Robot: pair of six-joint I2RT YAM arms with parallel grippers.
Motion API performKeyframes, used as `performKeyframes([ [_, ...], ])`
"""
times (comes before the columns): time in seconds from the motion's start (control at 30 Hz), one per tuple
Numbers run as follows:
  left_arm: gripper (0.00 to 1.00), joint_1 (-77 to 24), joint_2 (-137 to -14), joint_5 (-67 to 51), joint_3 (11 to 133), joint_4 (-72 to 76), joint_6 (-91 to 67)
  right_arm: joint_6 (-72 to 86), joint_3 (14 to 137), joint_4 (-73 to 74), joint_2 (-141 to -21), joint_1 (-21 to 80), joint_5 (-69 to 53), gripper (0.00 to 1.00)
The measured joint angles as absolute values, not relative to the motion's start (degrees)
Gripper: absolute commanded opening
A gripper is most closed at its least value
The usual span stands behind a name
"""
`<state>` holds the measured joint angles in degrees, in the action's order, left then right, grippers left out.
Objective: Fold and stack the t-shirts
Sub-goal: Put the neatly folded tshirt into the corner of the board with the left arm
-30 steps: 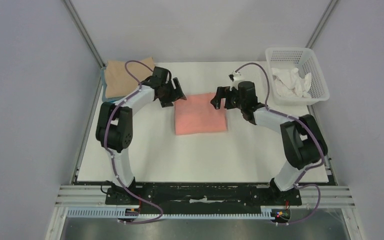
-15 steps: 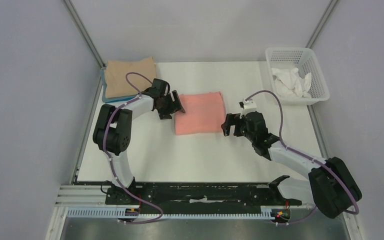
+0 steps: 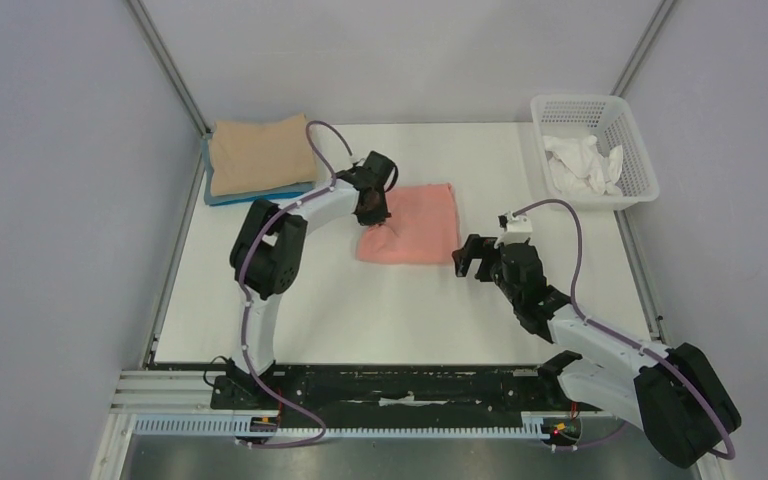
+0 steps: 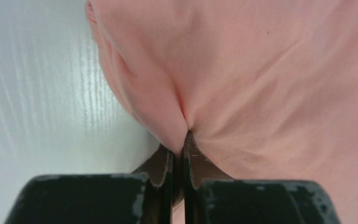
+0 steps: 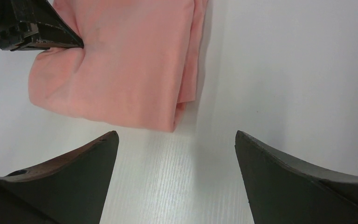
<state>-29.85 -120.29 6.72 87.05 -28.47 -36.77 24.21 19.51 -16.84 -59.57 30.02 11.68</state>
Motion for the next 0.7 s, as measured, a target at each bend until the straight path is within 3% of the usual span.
performKeyframes([
  [0.37, 0.02, -36.38, -123.39, 29.32, 95.29, -40.86, -32.84, 24.29, 17.26, -20.27, -58.02, 30.06, 11.92, 0.98],
  [0.7, 0.02, -35.09, -125.97, 48.95, 108.79, -39.55, -16.91, 20.49, 15.86, -23.88, -59.55, 30.06, 12.73, 0.98],
])
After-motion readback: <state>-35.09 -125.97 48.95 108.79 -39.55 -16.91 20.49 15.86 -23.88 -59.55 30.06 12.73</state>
